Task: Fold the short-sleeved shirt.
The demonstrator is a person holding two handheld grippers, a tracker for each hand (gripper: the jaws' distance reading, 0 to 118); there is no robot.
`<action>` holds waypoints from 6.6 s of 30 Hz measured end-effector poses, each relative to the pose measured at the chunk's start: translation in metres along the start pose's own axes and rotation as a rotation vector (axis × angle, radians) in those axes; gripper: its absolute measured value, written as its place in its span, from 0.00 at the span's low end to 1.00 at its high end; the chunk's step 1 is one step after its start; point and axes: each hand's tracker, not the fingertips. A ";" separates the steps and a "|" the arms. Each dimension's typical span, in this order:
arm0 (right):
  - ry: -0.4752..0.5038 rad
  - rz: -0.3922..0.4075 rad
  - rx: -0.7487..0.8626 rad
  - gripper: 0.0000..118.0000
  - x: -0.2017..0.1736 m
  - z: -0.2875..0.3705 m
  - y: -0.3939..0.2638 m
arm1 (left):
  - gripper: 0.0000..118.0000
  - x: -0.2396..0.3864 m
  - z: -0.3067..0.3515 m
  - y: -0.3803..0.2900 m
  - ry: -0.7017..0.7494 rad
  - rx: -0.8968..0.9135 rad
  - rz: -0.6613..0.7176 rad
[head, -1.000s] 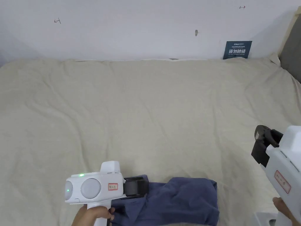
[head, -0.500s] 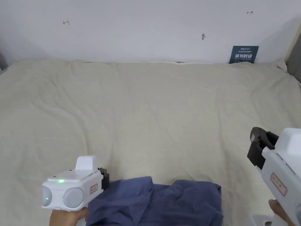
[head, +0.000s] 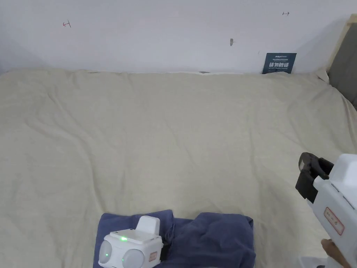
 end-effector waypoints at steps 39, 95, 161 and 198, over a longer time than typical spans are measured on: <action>0.035 0.027 -0.032 0.02 -0.021 -0.008 0.003 | 0.52 -0.193 0.033 -0.009 -0.196 -0.091 0.532; -0.021 -0.029 -0.006 0.02 0.019 0.010 0.002 | 0.94 0.044 0.005 0.064 -0.138 -0.190 -0.013; 0.075 0.040 0.114 0.02 -0.048 0.022 0.035 | 0.00 -0.002 0.207 0.107 0.193 0.732 -0.090; 0.143 0.128 0.015 0.02 -0.114 -0.028 -0.033 | 0.00 -0.087 0.235 0.076 0.412 0.857 0.046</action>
